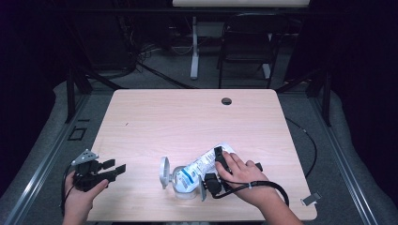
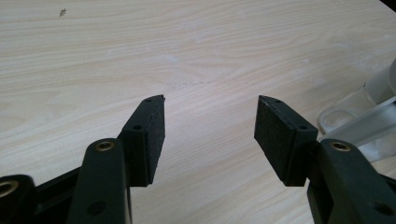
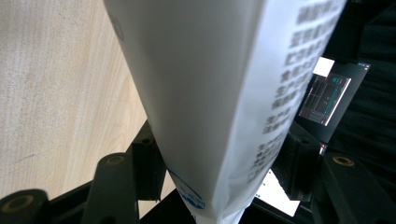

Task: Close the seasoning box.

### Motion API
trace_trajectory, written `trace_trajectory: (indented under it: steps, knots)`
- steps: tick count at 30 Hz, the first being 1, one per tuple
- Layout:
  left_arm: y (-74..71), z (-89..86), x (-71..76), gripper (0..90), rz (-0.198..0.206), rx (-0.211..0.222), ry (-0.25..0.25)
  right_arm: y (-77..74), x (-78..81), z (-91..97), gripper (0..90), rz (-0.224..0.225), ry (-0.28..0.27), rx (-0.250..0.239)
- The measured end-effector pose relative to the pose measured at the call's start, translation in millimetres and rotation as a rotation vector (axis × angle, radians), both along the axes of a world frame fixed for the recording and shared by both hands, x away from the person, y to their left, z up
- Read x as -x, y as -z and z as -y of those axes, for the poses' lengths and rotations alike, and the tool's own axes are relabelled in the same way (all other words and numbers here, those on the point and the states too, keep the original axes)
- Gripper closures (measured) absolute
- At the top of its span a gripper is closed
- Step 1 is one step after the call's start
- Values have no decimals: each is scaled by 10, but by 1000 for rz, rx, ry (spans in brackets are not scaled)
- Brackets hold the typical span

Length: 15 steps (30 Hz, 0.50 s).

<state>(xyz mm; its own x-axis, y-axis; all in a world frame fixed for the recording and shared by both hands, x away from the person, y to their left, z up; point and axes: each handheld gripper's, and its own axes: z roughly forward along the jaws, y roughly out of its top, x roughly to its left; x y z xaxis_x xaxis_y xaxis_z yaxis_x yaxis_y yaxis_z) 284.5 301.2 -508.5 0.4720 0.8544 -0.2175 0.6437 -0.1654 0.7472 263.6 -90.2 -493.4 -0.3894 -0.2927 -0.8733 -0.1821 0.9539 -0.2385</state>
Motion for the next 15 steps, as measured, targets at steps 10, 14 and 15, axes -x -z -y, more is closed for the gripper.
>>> trace_trajectory:
  steps: [10, 14, 15]
  knots:
    - [-1, -2, 0, 437, 0, 1, -1, -6, 5, -9, 444, 10, -7, 13]
    - [-2, -1, 2, 437, -1, 3, -2, -3, 3, -7, 445, 9, -10, 9]
    - [-3, -2, 1, 437, 1, 1, -1, -2, 3, -7, 445, 10, -11, 9]
